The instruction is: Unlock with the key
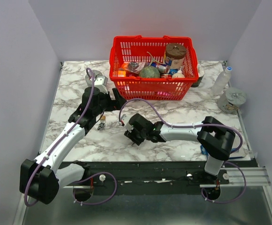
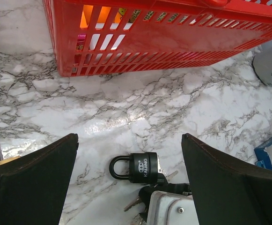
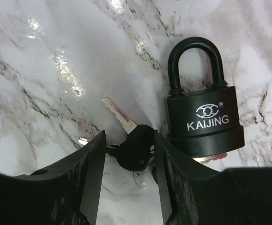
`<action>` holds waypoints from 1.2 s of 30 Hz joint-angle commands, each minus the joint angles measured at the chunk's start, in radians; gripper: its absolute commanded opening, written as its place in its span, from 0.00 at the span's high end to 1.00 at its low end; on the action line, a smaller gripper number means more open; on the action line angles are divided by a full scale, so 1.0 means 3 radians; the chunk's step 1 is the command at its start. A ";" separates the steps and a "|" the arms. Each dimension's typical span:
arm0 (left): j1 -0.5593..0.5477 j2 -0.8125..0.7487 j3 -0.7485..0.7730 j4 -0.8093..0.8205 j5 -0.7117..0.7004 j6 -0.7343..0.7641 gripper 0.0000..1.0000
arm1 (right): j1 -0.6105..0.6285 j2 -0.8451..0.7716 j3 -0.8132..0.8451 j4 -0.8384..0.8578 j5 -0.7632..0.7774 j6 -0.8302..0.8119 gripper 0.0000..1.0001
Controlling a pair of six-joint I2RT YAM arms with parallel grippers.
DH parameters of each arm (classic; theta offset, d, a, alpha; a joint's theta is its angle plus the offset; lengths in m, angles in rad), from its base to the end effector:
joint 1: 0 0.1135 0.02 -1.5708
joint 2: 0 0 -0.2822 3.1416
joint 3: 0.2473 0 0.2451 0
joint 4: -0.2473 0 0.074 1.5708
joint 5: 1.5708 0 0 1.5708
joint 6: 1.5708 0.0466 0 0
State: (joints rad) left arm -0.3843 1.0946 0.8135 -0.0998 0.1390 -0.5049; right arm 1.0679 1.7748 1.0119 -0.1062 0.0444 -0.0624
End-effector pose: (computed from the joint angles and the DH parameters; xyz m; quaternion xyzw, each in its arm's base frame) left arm 0.2267 -0.0986 0.3114 -0.0109 0.8270 -0.2924 0.4800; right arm 0.1793 0.3216 0.1769 -0.4963 0.7970 0.1473 0.3111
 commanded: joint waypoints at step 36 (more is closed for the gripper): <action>0.0033 -0.0013 0.0004 0.0281 0.0548 0.0006 0.01 | -0.0016 -0.0358 -0.0351 -0.0050 0.0390 0.0596 0.99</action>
State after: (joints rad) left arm -0.3790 1.0962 0.8135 -0.0845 0.2073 -0.5060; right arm 1.0702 1.7035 0.9504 -0.1047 0.1898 0.0544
